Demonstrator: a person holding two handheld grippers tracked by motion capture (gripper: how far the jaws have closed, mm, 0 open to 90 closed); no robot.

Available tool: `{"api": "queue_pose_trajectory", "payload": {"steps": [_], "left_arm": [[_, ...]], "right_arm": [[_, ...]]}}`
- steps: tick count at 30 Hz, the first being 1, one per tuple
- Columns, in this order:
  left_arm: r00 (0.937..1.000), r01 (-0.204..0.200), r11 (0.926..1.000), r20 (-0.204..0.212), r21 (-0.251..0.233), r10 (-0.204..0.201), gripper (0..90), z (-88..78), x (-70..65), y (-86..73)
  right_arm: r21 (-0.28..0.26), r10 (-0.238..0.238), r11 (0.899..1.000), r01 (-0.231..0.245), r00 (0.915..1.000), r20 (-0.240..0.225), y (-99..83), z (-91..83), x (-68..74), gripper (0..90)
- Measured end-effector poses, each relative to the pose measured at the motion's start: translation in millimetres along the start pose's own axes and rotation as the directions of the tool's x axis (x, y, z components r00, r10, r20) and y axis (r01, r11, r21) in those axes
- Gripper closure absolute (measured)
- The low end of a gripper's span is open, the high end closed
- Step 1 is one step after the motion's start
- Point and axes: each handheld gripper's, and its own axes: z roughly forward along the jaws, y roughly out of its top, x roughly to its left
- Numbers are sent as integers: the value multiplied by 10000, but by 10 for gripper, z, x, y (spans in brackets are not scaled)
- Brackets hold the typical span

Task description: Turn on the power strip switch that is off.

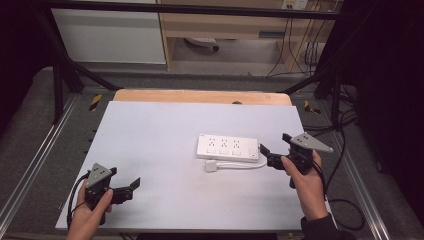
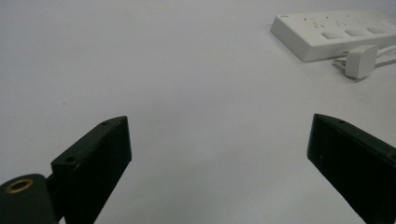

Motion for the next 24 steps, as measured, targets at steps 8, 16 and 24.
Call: {"api": "queue_pose_trajectory", "payload": {"steps": [8, 16, 24], "left_arm": [[10000, 93, 10000, 31, 15, -93, 64, -1, 8, -3], [9999, 101, 9999, 10, 27, -101, 64, 10, 11, -3], [10000, 23, 10000, 1, 65, -23, 64, 12, 5, -2]], "right_arm": [[23, -91, 10000, 90, 9998, 185, -256, -67, -136, 91], [478, -66, 9988, 49, 9994, 342, -574, -115, -267, 71], [1625, -306, 9864, 255, 9991, 285, -793, -44, -303, 60]]}}
